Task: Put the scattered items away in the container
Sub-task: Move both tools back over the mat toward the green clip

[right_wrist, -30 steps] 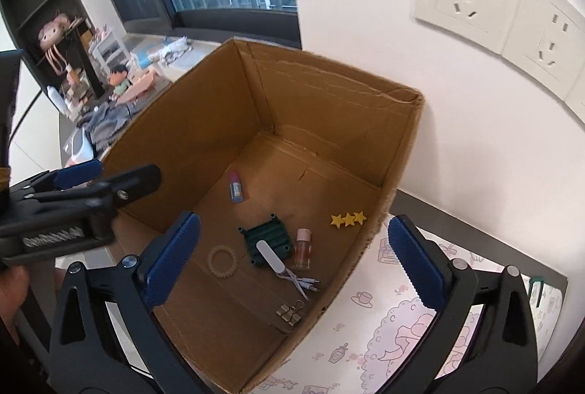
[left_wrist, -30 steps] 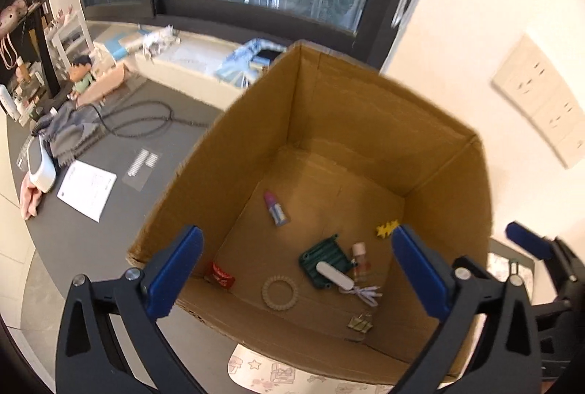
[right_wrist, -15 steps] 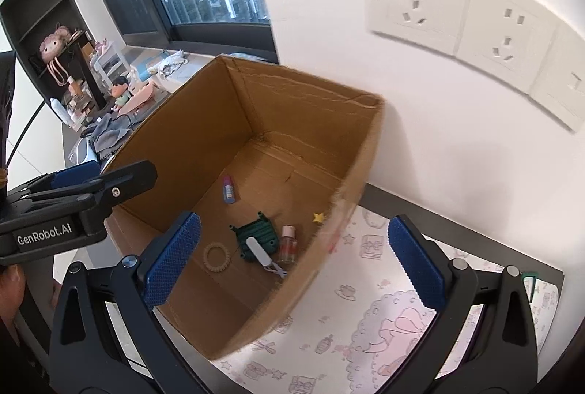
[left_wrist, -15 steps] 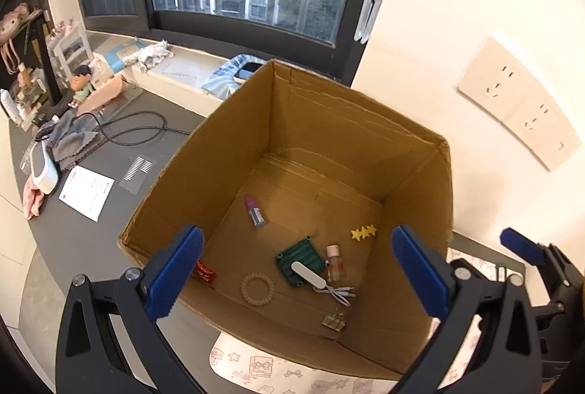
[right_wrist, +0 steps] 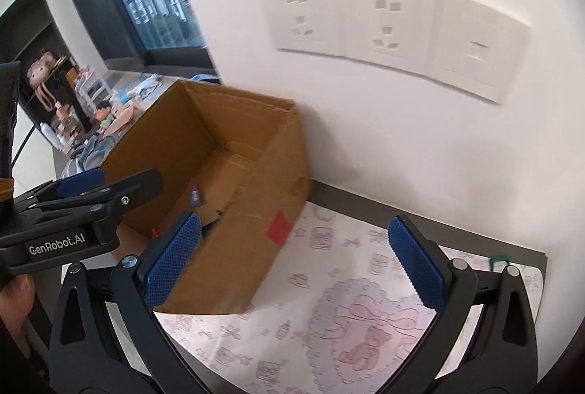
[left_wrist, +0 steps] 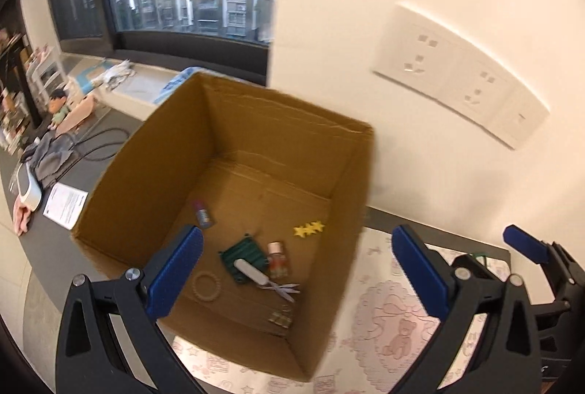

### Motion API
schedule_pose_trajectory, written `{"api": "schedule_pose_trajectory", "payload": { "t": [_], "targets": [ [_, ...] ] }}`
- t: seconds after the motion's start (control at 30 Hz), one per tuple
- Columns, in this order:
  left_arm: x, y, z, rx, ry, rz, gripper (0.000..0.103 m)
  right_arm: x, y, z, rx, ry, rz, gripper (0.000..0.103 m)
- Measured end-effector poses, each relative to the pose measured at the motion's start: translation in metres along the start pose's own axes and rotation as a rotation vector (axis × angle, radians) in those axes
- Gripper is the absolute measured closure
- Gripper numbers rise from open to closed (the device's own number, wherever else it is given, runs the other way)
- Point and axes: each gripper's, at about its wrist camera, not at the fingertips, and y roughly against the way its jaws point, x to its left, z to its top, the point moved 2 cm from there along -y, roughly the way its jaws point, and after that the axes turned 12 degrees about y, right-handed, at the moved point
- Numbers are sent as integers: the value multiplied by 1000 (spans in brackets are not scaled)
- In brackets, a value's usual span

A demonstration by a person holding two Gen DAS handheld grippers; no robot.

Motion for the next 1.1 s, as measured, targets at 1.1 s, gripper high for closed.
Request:
{"api": "schedule_pose_trajectory", "payload": {
  "t": [1.1],
  "targets": [
    [-204, -81, -129, 244, -332, -146, 0, -220, 39, -172, 93, -394, -227, 0]
  ]
}}
